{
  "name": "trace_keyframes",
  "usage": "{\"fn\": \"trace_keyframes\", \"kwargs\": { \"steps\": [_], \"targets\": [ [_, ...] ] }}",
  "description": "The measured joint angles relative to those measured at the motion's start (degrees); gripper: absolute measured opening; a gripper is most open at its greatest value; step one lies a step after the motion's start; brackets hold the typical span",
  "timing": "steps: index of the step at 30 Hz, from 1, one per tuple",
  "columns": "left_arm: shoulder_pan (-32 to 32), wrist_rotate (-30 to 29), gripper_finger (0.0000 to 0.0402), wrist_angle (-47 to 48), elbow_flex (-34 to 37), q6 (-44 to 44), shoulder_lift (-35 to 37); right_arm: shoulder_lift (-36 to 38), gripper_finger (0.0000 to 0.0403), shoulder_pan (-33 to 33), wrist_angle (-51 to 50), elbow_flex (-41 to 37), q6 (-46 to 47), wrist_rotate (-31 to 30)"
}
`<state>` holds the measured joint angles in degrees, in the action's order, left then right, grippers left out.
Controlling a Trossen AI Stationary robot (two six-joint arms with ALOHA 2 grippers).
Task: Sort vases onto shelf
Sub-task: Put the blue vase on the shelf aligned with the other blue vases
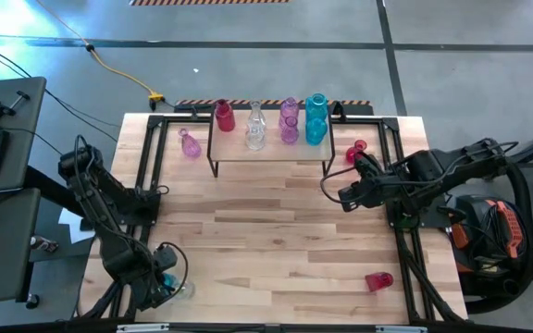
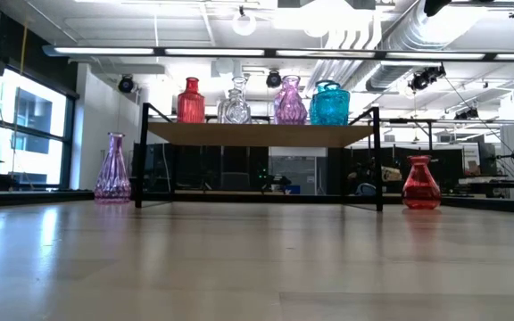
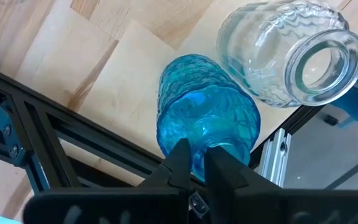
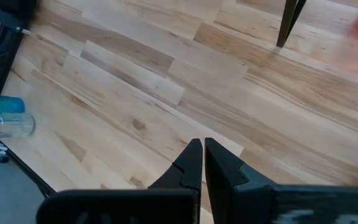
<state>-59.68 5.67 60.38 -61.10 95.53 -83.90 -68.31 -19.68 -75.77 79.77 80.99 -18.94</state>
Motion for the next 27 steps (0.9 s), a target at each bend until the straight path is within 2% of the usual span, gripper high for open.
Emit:
{"fn": "trace_keyframes", "kwargs": {
  "steps": [9, 20, 23, 27],
  "targets": [
    [0.02, -0.24, 0.0013, 0.55, -0.11, -0.07, 1.55, 0.02, 0.0001, 0.00, -0.22, 0.00, -1.09, 1.18],
    [0.04, -1.79, 0.0014, 4.14, -0.13, 1.35, 9.94, 0.02, 0.0004, 0.02, 0.28, 0.00, -4.10, 3.97],
    [0.04, -2.22, 0.0014, 7.14, -0.13, 1.91, 12.57, 0.02, 0.0021, 0.02, 0.40, 0.00, -4.96, 4.23],
    [0.07, -3.38, 0.0014, 11.36, -0.13, 2.80, 16.00, 0.02, 0.0065, 0.02, 0.72, 0.00, -6.51, 4.44]
  ]
}}
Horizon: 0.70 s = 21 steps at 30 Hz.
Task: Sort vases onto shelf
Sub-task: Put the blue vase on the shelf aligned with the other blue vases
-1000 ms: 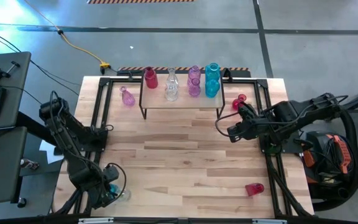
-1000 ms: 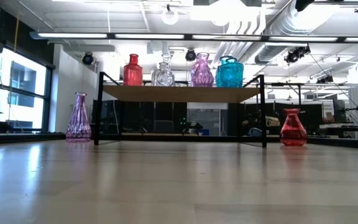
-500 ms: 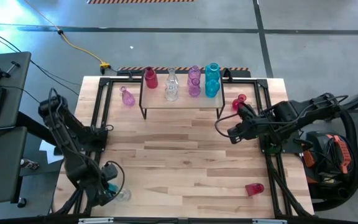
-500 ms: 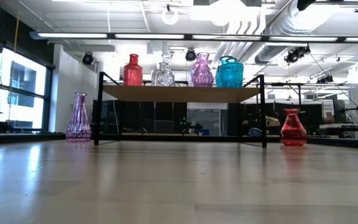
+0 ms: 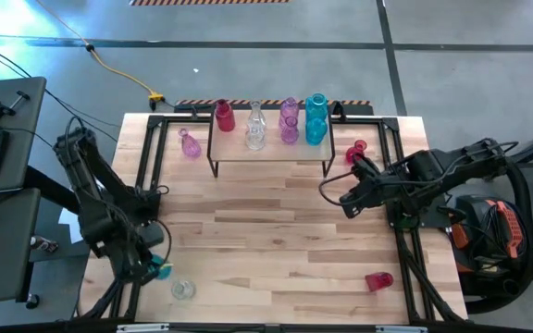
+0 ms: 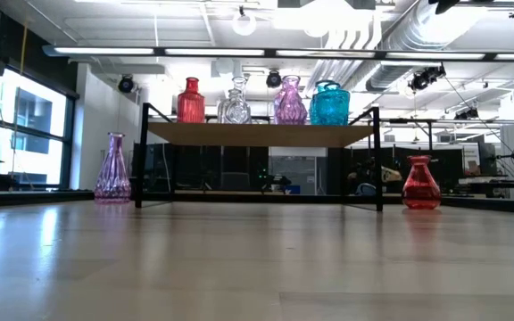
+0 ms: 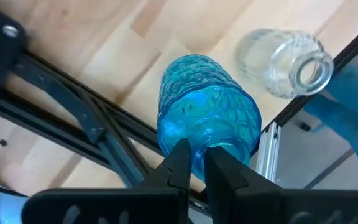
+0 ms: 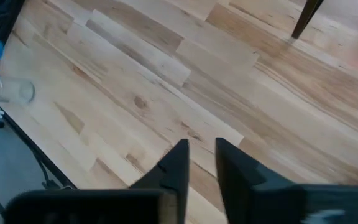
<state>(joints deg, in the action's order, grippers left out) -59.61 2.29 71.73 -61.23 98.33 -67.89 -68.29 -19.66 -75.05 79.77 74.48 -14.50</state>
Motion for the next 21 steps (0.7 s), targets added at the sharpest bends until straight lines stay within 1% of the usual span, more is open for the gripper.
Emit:
{"fn": "trace_keyframes", "kwargs": {
  "steps": [6, 10, 14, 18, 21],
  "targets": [
    [0.36, -4.32, 0.0014, 2.60, 0.00, 1.09, 5.54, 0.00, 0.0144, 0.00, 1.58, 0.00, -3.47, -0.12],
    [2.63, -8.35, 0.0014, 2.64, 0.00, 0.22, 9.31, 0.00, 0.0183, 0.04, 2.65, 0.00, -5.34, -3.94],
    [6.27, -12.73, 0.0014, 2.07, 0.00, -3.16, 12.24, 0.00, 0.0200, 0.04, 4.51, 0.00, -7.53, -9.60],
    [11.41, -14.49, 0.0014, 1.60, -0.07, -8.31, 14.02, 0.00, 0.0201, 0.15, 8.52, 0.00, -12.14, -14.57],
    [15.64, -15.00, 0.0014, 0.87, -0.07, -12.71, 14.62, 0.00, 0.0201, 0.15, 13.43, 0.00, -17.15, -17.09]
  ]
}}
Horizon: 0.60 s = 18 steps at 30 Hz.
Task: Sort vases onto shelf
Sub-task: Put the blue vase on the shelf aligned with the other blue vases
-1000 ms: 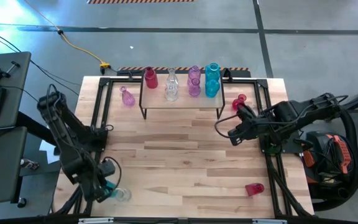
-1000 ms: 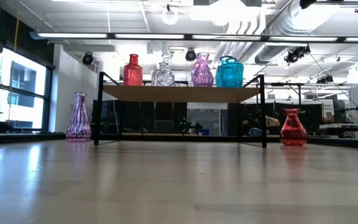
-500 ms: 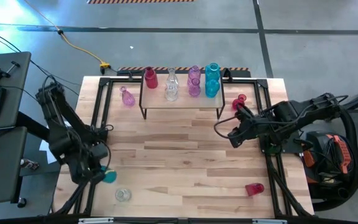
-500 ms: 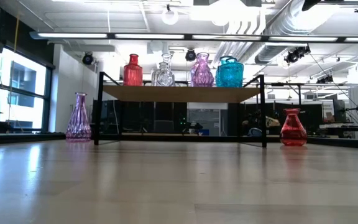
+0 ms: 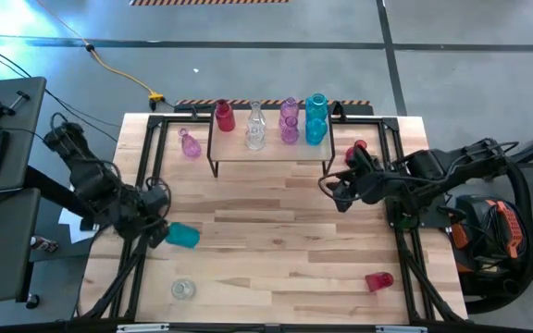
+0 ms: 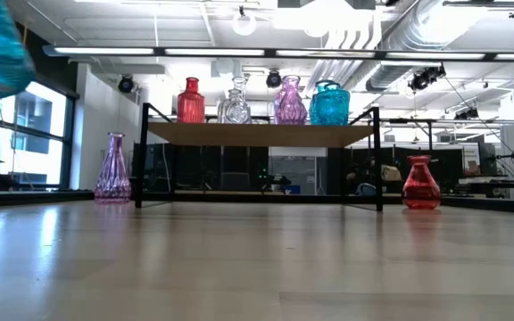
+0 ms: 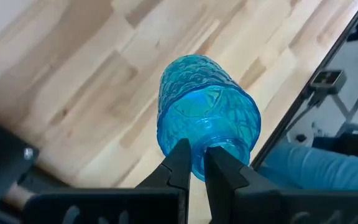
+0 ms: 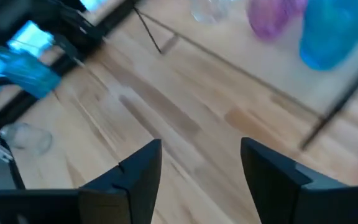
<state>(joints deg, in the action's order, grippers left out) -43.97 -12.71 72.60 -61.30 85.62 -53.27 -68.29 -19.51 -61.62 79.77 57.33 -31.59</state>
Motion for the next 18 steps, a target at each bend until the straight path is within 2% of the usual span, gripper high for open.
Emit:
{"fn": "trace_keyframes", "kwargs": {
  "steps": [10, 13, 18],
  "targets": [
    [14.27, 0.09, 0.0014, -9.34, 0.00, -16.12, 0.06, -0.52, 0.0201, 1.06, 23.21, 0.00, -22.82, -3.33],
    [17.83, 0.09, 0.0014, -12.85, 0.00, -20.11, 0.06, -1.94, 0.0201, 2.31, 29.03, 0.00, -29.03, -1.94],
    [23.31, 0.11, 0.0014, -18.84, 0.00, -26.21, -0.30, -6.42, 0.0201, 4.37, 36.57, 0.00, -39.65, 4.56]
  ]
}}
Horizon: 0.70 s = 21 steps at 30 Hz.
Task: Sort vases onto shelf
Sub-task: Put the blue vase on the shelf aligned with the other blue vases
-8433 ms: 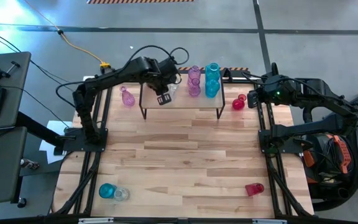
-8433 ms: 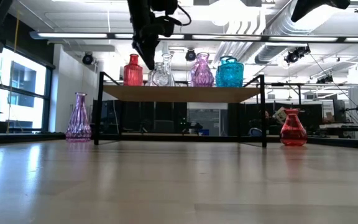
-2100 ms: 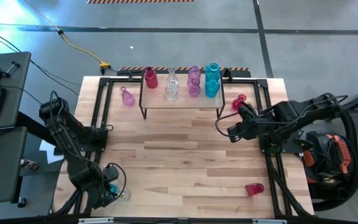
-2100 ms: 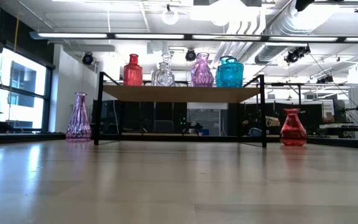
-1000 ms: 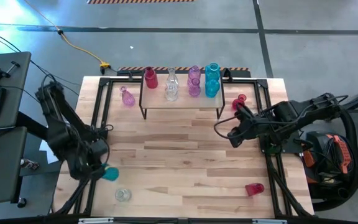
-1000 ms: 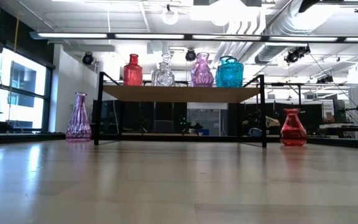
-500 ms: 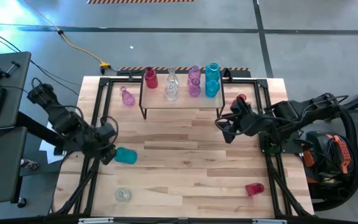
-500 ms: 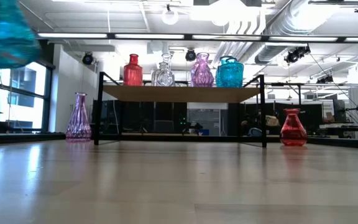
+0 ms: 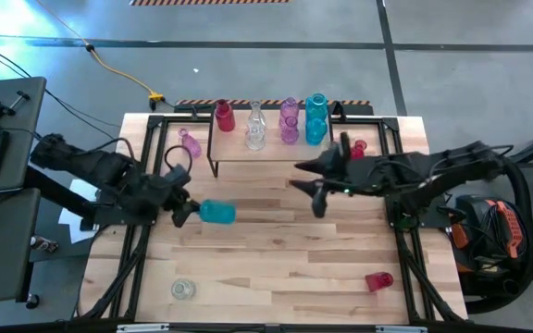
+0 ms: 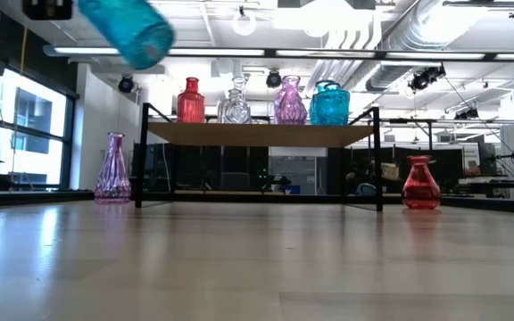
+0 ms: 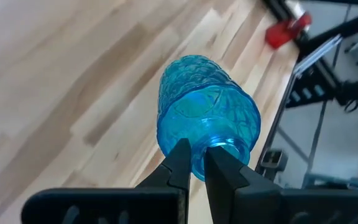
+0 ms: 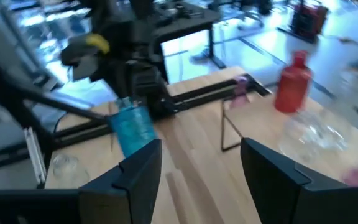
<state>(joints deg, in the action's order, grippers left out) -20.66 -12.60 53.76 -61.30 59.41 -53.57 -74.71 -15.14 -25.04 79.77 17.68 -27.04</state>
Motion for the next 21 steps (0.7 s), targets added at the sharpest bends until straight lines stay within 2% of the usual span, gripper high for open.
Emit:
{"fn": "trace_keyframes", "kwargs": {
  "steps": [9, 21],
  "targets": [
    [8.16, 0.18, 0.0014, -9.44, 0.00, -8.09, -3.23, -7.40, 0.0201, 3.08, 6.42, 0.00, -9.81, 2.47],
    [13.68, 6.85, 0.0014, -16.90, 0.02, -13.01, -10.91, -11.91, 0.0201, 4.85, 10.40, 0.00, -10.62, 6.97]
  ]
}}
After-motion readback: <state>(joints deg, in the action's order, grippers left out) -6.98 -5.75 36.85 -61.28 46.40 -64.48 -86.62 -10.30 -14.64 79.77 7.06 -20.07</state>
